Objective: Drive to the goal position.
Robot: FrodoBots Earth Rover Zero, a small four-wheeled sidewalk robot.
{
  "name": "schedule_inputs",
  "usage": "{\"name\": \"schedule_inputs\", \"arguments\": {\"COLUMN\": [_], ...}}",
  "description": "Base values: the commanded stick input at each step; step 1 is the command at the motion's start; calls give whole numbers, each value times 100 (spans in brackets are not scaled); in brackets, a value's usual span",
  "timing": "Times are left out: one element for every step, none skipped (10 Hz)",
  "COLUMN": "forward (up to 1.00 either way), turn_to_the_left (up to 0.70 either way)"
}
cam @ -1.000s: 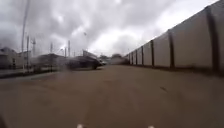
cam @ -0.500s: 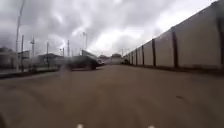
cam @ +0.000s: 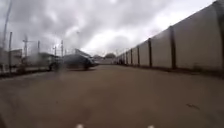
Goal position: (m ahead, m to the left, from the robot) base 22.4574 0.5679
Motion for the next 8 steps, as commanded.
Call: {"name": "schedule_inputs", "arguments": {"forward": [100,100,100,100,100,100,100,100], "turn_to_the_left": [2,2,2,2,2,2,2,2]}}
